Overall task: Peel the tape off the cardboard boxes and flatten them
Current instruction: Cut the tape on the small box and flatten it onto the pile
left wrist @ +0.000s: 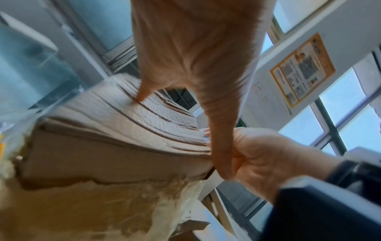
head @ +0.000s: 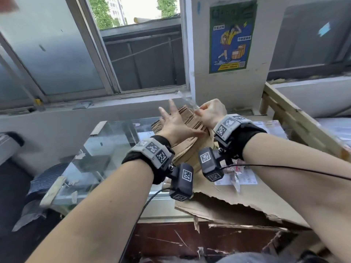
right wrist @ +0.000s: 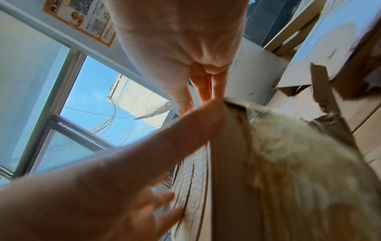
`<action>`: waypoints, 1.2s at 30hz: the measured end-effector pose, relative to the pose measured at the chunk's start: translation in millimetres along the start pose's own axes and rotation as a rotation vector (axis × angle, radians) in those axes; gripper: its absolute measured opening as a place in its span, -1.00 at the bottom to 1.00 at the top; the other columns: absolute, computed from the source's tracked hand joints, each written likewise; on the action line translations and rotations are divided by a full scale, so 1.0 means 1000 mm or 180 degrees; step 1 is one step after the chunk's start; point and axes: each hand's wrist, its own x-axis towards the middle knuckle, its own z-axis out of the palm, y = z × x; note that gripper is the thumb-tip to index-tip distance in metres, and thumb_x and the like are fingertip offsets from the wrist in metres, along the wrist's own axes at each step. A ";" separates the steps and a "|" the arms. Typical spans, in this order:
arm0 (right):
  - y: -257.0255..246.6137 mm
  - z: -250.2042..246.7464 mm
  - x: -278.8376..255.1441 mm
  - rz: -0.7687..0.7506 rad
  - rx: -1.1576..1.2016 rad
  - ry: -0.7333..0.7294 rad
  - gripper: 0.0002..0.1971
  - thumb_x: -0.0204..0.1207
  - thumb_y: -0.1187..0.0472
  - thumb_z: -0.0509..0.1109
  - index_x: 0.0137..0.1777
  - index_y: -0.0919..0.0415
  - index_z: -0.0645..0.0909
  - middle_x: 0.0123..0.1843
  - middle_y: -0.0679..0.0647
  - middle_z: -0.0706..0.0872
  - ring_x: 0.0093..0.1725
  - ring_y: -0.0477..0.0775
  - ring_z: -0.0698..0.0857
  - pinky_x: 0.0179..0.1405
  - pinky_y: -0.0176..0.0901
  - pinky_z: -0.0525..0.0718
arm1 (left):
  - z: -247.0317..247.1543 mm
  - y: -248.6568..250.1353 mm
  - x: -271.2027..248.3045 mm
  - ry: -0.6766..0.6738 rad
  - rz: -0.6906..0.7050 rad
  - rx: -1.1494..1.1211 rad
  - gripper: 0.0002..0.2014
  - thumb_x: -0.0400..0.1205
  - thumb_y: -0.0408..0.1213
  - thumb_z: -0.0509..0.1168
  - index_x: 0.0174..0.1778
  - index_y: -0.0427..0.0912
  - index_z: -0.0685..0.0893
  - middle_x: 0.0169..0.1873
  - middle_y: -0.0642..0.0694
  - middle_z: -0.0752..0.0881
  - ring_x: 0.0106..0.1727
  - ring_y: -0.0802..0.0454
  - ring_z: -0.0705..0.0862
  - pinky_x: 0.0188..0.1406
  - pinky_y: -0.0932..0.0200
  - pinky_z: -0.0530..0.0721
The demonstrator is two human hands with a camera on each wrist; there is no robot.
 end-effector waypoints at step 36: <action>0.034 -0.014 0.008 0.1181 0.3195 -0.0529 -0.73 0.72 0.26 0.13 -0.17 0.33 0.54 -0.53 0.14 0.74 -0.54 0.00 0.74 -0.51 -0.25 0.69 | 0.031 -0.009 0.017 -0.0604 -0.0052 -0.1628 0.00 0.34 -0.13 0.64 0.60 0.16 0.16 0.23 -0.21 0.70 0.14 -0.11 0.75 -0.08 -0.07 0.80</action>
